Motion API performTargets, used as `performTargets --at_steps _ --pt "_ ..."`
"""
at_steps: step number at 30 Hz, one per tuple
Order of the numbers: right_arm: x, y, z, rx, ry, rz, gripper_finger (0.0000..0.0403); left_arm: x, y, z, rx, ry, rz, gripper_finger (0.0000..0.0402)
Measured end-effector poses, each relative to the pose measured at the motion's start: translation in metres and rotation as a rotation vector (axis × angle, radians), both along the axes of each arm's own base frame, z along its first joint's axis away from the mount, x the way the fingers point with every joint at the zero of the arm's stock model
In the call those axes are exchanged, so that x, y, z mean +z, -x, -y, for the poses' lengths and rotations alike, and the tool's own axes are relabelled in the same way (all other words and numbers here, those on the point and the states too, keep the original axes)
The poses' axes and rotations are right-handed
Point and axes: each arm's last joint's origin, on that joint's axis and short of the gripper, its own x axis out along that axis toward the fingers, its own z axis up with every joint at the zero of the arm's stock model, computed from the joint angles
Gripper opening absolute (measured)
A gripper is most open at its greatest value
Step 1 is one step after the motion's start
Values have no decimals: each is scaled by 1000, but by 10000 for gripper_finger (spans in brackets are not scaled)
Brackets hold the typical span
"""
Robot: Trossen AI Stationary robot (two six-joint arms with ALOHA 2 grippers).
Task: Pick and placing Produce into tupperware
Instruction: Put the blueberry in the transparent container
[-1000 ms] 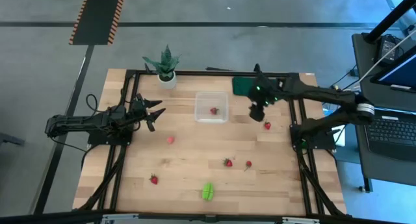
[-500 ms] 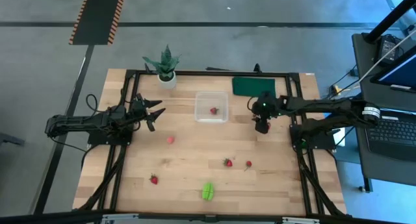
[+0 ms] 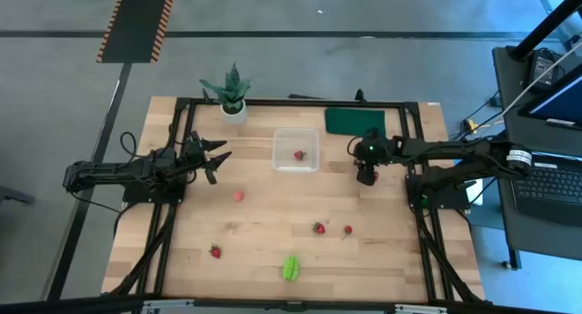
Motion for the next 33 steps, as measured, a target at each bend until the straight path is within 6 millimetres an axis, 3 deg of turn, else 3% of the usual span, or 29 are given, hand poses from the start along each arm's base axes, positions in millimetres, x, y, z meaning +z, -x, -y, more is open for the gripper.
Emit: performTargets --at_steps 13,26,33 --pt "-1 0 0 -21 -16 2 188 0 0 0 0 0 0 192" --pt "-16 -8 4 -27 -34 -33 188 0 0 0 0 0 0 192" --pt "-21 -8 3 -46 -67 -53 156 0 0 0 0 0 0 192"
